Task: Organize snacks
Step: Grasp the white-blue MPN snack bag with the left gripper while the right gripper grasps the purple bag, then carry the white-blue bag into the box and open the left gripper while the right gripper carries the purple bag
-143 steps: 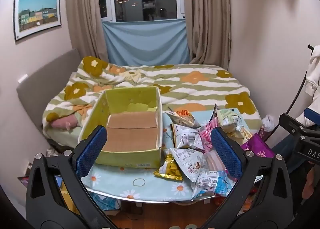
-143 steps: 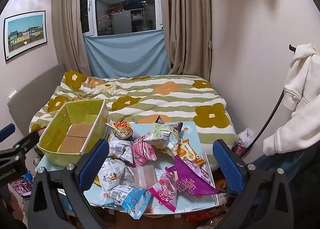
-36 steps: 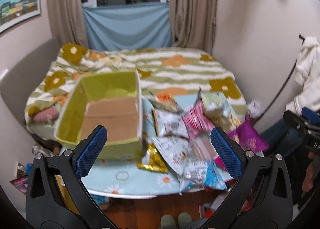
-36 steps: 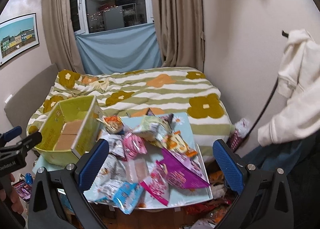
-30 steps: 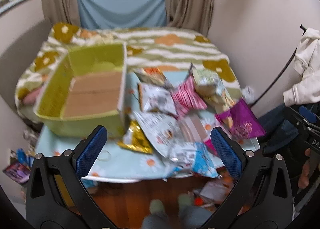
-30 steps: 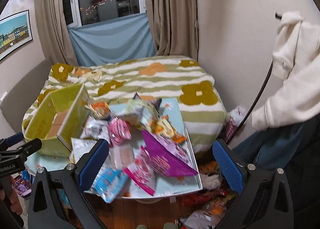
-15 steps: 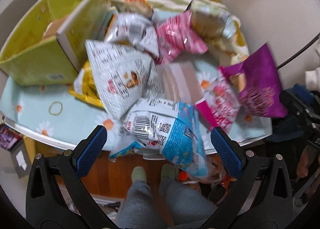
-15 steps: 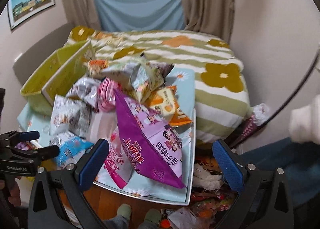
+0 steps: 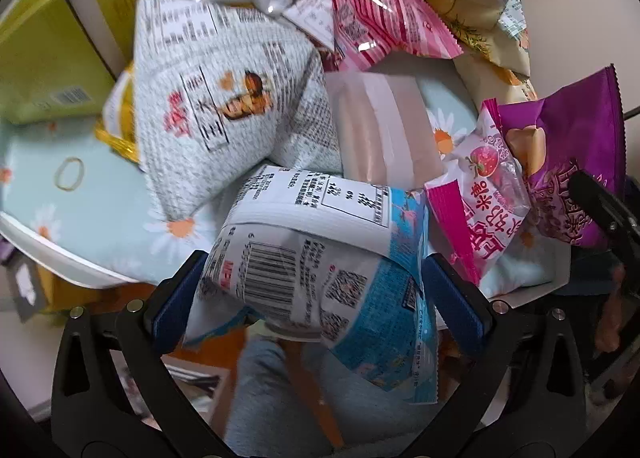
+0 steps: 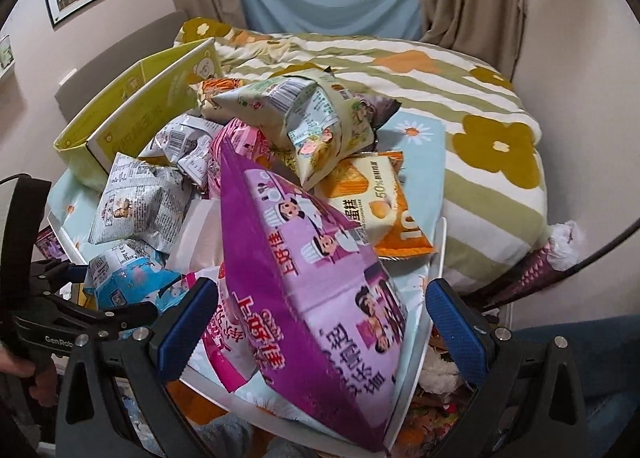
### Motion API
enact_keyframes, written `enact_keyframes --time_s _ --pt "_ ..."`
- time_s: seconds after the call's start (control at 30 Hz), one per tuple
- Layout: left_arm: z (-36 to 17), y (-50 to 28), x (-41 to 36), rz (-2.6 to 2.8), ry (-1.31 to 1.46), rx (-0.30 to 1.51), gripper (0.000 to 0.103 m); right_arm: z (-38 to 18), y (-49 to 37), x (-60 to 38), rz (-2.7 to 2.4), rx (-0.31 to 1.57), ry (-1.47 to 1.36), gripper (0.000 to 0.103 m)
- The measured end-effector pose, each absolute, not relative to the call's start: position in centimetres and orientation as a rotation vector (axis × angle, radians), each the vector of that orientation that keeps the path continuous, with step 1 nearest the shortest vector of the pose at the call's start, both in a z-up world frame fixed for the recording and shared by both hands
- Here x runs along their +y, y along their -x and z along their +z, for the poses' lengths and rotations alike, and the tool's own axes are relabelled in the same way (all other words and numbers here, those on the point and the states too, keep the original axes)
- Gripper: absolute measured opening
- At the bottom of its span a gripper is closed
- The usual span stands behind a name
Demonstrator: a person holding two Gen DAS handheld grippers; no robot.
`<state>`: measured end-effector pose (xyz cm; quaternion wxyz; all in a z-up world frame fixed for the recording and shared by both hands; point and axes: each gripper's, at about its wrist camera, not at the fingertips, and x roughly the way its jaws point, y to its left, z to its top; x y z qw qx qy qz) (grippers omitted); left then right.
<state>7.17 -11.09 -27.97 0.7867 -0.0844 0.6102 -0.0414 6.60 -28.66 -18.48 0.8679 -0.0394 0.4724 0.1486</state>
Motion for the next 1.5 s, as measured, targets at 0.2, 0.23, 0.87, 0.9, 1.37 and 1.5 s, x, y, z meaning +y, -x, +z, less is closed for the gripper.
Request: enact_keyframes --time_s 0.2,0.23,0.87,0.9,1.37,1.5 --pt "-28.8 -7.0 -9.7 -0.102 0.238 1.326 0.087 -19.5 -7.4 -28.6 0.33 1.021 0.103 0.103" --pt "-28.6 -7.0 -9.6 -0.104 0.245 1.327 0.086 -19.6 -7.4 -28.5 0.331 1.024 0.104 0.103" --pt "-24.2 -5.8 -10.4 -0.118 0.254 1.296 0.08 -19.9 -7.5 -29.3 0.329 1.062 0.078 0.057" --pt "-23.7 -5.5 -10.6 -0.12 0.254 1.294 0.08 -19.7 -7.4 -29.4 0.331 1.06 0.071 0.055" --pt "-18.4 -2.4 -10.5 -0.153 0.253 1.203 0.08 -15.3 -5.8 -29.9 0.301 0.989 0.039 0.049" --pt "-16.2 -1.8 -10.3 -0.148 0.244 1.147 0.08 -13.7 -5.5 -29.8 0.321 0.953 0.042 0.049"
